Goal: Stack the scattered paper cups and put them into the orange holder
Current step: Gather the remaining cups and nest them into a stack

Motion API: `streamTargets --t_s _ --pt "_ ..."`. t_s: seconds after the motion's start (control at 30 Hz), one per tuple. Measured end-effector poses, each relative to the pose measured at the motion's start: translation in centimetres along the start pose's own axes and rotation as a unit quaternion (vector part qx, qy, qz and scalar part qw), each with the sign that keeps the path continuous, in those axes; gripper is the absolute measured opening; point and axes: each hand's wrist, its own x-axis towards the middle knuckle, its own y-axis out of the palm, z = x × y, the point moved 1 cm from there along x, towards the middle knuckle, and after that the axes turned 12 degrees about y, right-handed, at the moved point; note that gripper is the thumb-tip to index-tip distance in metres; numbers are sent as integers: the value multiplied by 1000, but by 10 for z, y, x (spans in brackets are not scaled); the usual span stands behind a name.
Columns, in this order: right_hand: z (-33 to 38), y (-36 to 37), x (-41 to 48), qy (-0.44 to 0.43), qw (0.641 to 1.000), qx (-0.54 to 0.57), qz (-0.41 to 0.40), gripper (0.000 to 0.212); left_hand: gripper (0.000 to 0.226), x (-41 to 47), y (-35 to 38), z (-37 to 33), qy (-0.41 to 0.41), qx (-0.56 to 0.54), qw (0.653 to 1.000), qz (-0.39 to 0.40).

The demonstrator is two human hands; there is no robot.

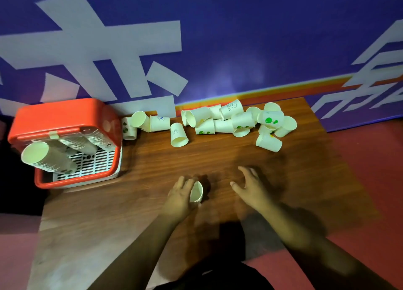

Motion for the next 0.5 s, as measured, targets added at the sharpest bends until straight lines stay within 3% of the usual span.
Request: streamTargets --t_s 0.17,0.27,0.4,0.5 --pt "-11 -20 41 -17 1000 -11 -13 60 91 5 10 5 -10 28 999 40" --pt "-19 -36 73 -14 998 -46 -52 57 102 11 -6 1 -71 -2 997 4" --pt "-26 -60 122 -19 986 -116 -114 60 76 56 -28 7 -158 -33 980 -113" --pt "-30 -72 152 -1 976 -162 -147 68 61 100 -40 21 -231 -25 961 -147"
